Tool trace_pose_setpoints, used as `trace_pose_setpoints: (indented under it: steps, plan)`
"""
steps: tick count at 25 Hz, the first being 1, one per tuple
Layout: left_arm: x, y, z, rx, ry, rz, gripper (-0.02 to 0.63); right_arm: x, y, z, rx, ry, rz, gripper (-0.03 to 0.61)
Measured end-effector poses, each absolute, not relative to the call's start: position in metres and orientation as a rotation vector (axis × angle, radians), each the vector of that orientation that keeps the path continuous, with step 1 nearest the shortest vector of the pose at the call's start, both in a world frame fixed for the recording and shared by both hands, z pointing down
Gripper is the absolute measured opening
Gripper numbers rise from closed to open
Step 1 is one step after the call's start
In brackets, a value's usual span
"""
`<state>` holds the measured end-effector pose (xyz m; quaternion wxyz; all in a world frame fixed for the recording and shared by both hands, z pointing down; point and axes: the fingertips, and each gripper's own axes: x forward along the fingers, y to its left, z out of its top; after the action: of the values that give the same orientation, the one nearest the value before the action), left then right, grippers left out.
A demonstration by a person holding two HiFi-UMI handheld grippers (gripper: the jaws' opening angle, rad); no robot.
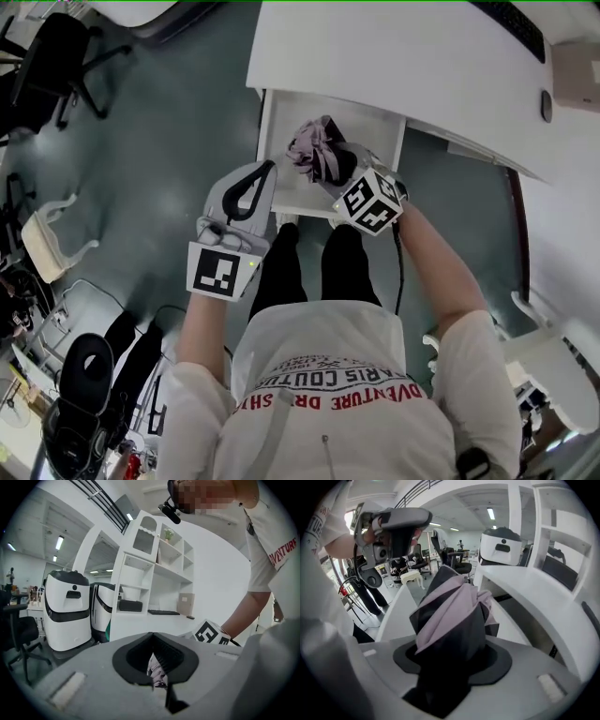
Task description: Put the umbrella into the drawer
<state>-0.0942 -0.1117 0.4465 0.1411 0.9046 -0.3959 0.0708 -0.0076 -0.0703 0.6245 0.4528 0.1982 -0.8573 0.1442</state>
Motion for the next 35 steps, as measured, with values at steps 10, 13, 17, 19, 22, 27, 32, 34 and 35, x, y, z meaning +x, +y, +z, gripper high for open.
trace_pose_setpoints:
  steps: [10, 13, 17, 19, 22, 27, 32, 34, 35]
  plan:
    - [-0.115, -0.138, 0.495, 2.588, -1.198, 0.254, 0.006, -0.022, -0.084, 0.707, 0.413, -2.056, 0.456, 0.227]
    - [-0.120, -0.137, 0.507, 2.583, -1.188, 0.237, 0.006, -0.028, -0.084, 0.721, 0.405, -2.066, 0.512, 0.230]
    - [-0.118, -0.132, 0.516, 2.590, -1.183, 0.237, 0.006, -0.026, -0.079, 0.734, 0.392, -2.061, 0.567, 0.230]
    - [-0.119, -0.134, 0.519, 2.580, -1.190, 0.243, 0.007, -0.025, -0.079, 0.738, 0.382, -2.033, 0.583, 0.234]
    - [-0.121, -0.137, 0.518, 2.570, -1.182, 0.246, 0.007, -0.029, -0.081, 0.737, 0.375, -1.995, 0.626, 0.250]
    - [-0.114, -0.136, 0.508, 2.595, -1.168, 0.251, 0.007, -0.024, -0.081, 0.727, 0.415, -1.983, 0.668, 0.279]
    - [-0.110, -0.140, 0.476, 2.632, -1.169, 0.235, 0.008, -0.021, -0.097, 0.675, 0.542, -2.029, 0.660, 0.278]
    - [-0.107, -0.140, 0.459, 2.643, -1.172, 0.221, 0.006, -0.021, -0.106, 0.646, 0.615, -2.073, 0.661, 0.275]
    - [-0.103, -0.140, 0.450, 2.652, -1.172, 0.219, 0.008, -0.019, -0.108, 0.633, 0.640, -2.092, 0.667, 0.274]
